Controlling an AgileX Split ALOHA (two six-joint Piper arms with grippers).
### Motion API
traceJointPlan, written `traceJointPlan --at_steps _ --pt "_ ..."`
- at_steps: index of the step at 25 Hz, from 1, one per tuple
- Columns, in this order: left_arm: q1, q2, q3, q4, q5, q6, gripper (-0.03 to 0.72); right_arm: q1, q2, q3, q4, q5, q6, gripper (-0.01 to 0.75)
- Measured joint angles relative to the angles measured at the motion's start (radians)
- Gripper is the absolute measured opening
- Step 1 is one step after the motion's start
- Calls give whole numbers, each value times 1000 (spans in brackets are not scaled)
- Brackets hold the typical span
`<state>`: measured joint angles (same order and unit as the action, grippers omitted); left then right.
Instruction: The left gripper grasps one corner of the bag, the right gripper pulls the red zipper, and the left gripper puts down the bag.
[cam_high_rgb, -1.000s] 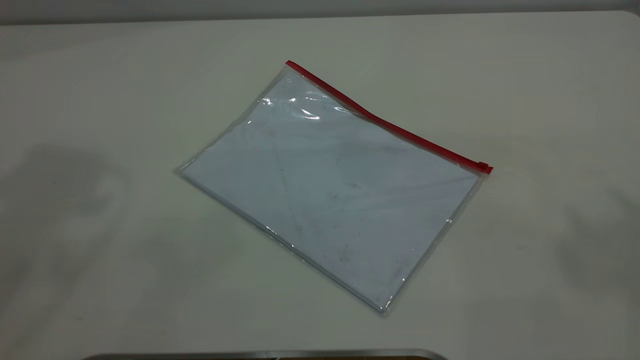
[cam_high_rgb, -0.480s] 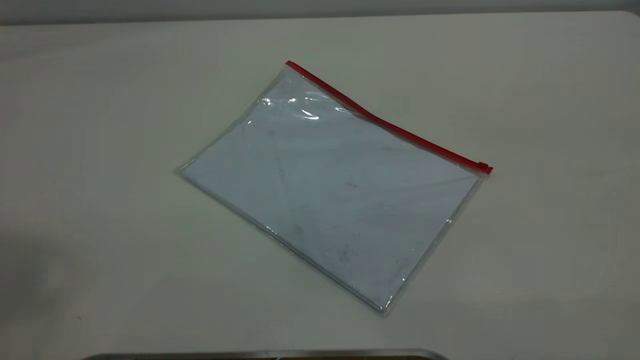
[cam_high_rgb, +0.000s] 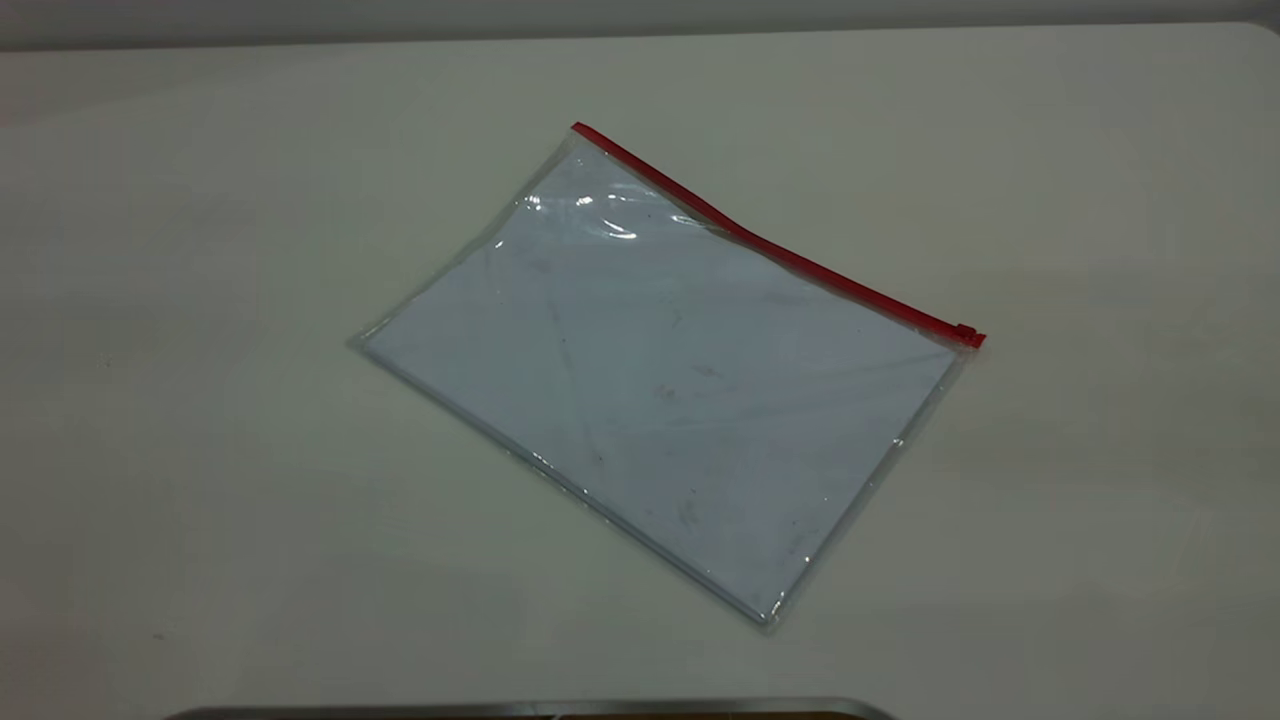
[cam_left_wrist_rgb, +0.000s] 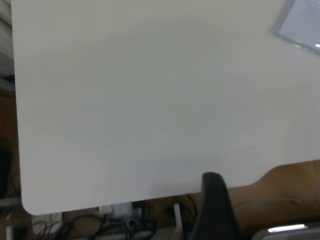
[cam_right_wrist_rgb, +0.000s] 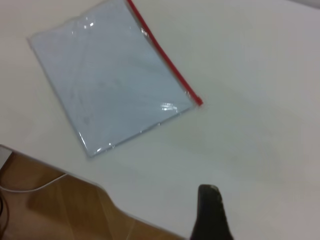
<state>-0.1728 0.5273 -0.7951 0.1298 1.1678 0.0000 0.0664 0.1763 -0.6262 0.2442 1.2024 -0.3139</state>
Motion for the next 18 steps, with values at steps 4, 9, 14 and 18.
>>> traceJointPlan --at_steps 4,9,14,18 --pt "0 -171 106 -2 0 10 590 0 -84 87 -8 0 0 576" --pt "0 -330 203 -57 0 73 590 0 -167 125 -29 -28 -9 576" --pt "0 -414 262 -140 0 139 590 0 -193 139 -25 -41 -23 576" --pt "0 -432 278 -171 -6 158 590 0 -193 141 -21 -43 -27 576"
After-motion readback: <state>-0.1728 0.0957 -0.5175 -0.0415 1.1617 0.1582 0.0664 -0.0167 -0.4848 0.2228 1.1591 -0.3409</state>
